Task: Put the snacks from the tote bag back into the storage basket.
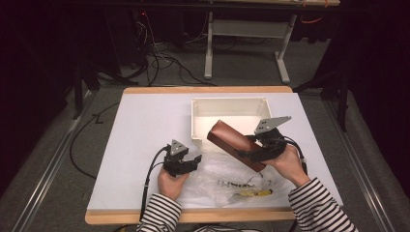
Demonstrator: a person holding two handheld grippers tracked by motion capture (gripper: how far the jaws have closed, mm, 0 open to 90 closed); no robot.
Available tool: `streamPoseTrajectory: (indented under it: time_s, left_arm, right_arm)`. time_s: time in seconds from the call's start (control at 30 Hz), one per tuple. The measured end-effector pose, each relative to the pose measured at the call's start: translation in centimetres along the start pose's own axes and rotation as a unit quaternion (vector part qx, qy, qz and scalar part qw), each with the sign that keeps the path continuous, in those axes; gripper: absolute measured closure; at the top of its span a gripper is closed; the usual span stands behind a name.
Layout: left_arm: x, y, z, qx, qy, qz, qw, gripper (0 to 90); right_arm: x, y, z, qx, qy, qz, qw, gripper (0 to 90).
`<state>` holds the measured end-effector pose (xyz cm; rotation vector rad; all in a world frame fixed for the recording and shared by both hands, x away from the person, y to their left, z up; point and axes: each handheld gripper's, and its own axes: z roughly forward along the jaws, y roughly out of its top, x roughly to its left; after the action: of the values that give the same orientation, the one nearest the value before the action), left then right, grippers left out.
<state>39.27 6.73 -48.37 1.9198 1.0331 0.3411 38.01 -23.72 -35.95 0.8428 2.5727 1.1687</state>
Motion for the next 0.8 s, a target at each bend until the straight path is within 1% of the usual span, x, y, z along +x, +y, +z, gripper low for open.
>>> streamPoseTrajectory:
  time_s: [0.13,0.27,0.6,0.63,0.8]
  left_arm:
    - [0.0,0.0,0.0,0.001,-0.001,0.0,1.0,37.9]
    - [0.0,0.0,0.0,0.001,-0.001,-0.001,1.0,37.9]
    - [0.0,0.0,0.0,0.0,-0.001,-0.001,1.0,37.9]
    - [0.0,0.0,0.0,0.001,0.0,-0.001,1.0,37.9]
    - [0.0,0.0,0.0,0.001,-0.001,-0.001,1.0,37.9]
  right_arm:
    - [-0.4,0.5,0.0,-0.003,-0.002,0.005,1.0,37.0]
    - [-0.7,0.9,0.1,0.002,-0.004,0.006,1.0,37.1]
    - [-2.2,1.8,0.2,0.004,-0.017,0.02,0.9996,37.0]
    - [-2.3,1.9,0.3,0.0,-0.019,0.019,0.9996,37.1]
    - [-2.8,2.2,0.7,0.008,-0.024,0.024,0.9994,37.0]
